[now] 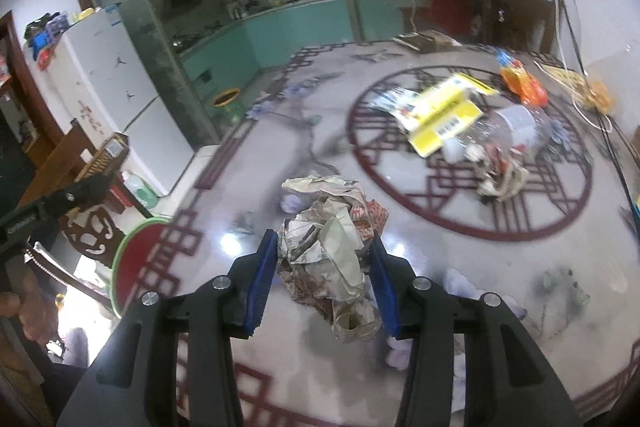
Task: Collect trash
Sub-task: 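Carry the gold box and crumpled paper over to the red bucket, then open the left tool over the bucket while the right tool releases the paper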
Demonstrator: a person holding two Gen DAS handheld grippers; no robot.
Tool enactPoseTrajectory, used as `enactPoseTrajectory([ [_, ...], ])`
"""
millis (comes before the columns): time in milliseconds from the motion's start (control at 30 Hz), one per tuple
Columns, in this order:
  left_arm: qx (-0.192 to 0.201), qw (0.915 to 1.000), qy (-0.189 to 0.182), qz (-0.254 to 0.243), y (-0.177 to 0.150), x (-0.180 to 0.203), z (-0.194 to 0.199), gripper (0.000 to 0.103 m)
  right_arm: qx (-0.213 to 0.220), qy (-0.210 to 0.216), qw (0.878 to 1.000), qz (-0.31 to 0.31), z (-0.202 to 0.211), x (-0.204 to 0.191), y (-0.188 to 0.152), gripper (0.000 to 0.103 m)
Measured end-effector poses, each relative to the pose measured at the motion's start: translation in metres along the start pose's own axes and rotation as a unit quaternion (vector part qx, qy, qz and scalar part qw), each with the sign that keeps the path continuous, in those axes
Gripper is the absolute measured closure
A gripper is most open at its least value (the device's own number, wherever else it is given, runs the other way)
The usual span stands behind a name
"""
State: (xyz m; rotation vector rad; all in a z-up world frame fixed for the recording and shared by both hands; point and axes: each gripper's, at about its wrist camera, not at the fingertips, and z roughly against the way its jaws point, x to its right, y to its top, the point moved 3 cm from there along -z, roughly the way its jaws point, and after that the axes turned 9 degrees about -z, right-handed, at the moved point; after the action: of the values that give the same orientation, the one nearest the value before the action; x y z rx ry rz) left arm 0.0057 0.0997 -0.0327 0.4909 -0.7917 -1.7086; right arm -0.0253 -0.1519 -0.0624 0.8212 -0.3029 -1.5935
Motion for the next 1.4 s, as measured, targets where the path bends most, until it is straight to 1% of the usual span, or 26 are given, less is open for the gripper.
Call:
enactPoseTrajectory([
  [333, -0.005, 0.9998, 0.006, 0.021, -0.008, -0.021, 0.002, 0.059, -0.006, 0.02, 1.0, 0.021, -0.009, -0.035, -0.002, 0.059],
  [767, -0.006, 0.998, 0.035, 0.052, -0.02, -0.058, 0.008, 0.059, -0.009, 0.032, 0.999, 0.042, -0.018, -0.063, -0.003, 0.059],
  [967, -0.01, 0.996, 0.047, 0.075, -0.028, -0.08, 0.01, 0.059, 0.002, 0.034, 0.998, 0.059, -0.018, -0.076, 0.0, 0.059],
  [1067, -0.016, 0.9944, 0.053, 0.09, -0.034, -0.091, 0.009, 0.059, -0.001, 0.043, 0.998, 0.053, -0.022, -0.081, 0.0, 0.059],
  [1200, -0.019, 0.9934, 0.067, 0.091, -0.04, -0.101, 0.012, 0.059, -0.007, 0.053, 0.997, 0.061, -0.028, -0.094, -0.001, 0.059],
  [1400, -0.023, 0.9918, 0.075, 0.101, -0.048, -0.114, 0.013, 0.059, -0.017, 0.082, 0.993, 0.078, -0.037, -0.129, -0.005, 0.059],
])
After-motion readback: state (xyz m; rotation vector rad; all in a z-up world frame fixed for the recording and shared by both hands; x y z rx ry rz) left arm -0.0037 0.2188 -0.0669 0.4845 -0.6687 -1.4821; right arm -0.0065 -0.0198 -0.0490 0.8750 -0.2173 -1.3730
